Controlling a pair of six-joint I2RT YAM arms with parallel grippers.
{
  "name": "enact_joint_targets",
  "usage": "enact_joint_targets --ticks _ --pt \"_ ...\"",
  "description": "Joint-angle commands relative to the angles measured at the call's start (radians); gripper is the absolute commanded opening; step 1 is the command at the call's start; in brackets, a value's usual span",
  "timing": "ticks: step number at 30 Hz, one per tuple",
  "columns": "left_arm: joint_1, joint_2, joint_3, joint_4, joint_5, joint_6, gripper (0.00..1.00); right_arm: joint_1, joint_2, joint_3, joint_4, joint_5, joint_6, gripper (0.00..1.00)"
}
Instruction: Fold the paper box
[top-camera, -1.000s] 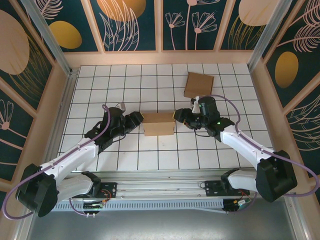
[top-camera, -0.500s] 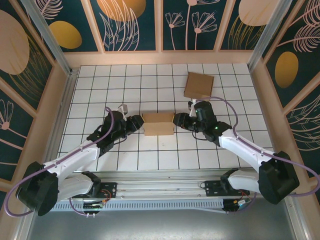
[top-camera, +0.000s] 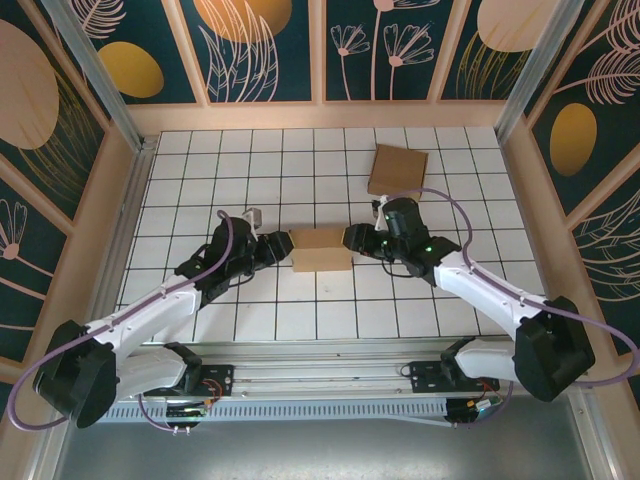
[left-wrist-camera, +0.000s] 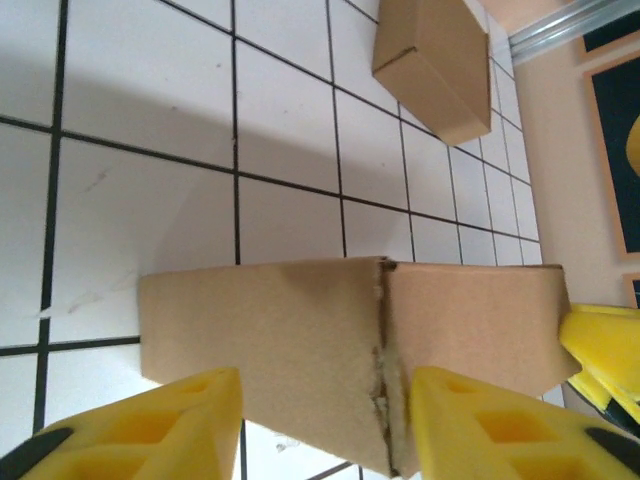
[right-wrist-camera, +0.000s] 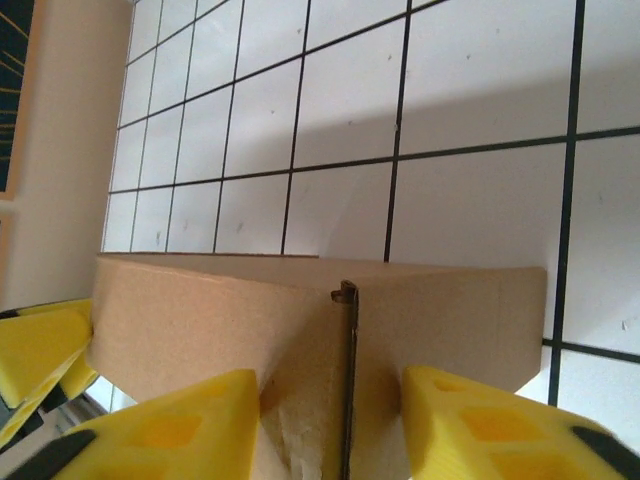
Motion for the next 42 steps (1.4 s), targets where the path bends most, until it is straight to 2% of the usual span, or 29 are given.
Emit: enact_joint_targets --ticks 1,3,8,12,17,20,24,26,31,34,38,40,42 --pt "-0.031 0.013 -0.032 -0.051 0.077 0.027 0.41 0.042 -0.002 -0.034 0.002 0.003 -0.01 0.35" --pt "-0.048 -0.006 -0.044 -0.075 0.086 0.017 0.38 0.07 -0.021 -0.073 0.001 0.01 0.008 0.33" --pt "-0.123 -0.103 -0.134 -0.116 0.122 -0.065 0.39 0.176 -0.13 -0.174 -0.064 0.064 0.063 0.33" --pt "-0.166 -0.207 -0.156 -0.2 0.1 -0.098 0.46 0.216 -0.269 -0.226 -0.17 0.08 0.157 0.41" --pt "-0.17 -0.297 -0.128 -0.259 0.049 -0.106 0.54 0.215 -0.416 -0.237 -0.233 0.109 0.214 0.5" --pt "-0.17 -0.289 -0.138 -0.244 0.021 -0.114 0.57 0.204 -0.423 -0.233 -0.215 0.115 0.21 0.58" --pt "-0.17 -0.222 -0.183 -0.194 -0.058 -0.135 0.75 0.182 -0.351 -0.274 -0.131 0.124 0.183 0.62" --pt "-0.169 -0.182 -0.21 -0.116 -0.059 -0.128 0.8 0.169 -0.3 -0.302 -0.071 0.115 0.176 0.63" --pt "-0.17 -0.062 -0.236 0.026 -0.029 -0.103 0.79 0.164 -0.162 -0.34 0.116 0.057 0.169 0.54" --pt "-0.17 0.01 -0.239 0.077 -0.02 -0.084 0.74 0.166 -0.088 -0.357 0.218 0.019 0.2 0.51" --pt "-0.17 0.083 -0.253 0.233 0.049 -0.119 0.65 0.17 -0.012 -0.38 0.34 0.012 0.26 0.47" --pt "-0.17 0.099 -0.247 0.259 0.035 -0.133 0.6 0.17 0.01 -0.375 0.36 0.034 0.28 0.44" --pt "-0.169 0.106 -0.222 0.238 -0.028 -0.136 0.56 0.17 0.031 -0.366 0.382 0.066 0.303 0.39"
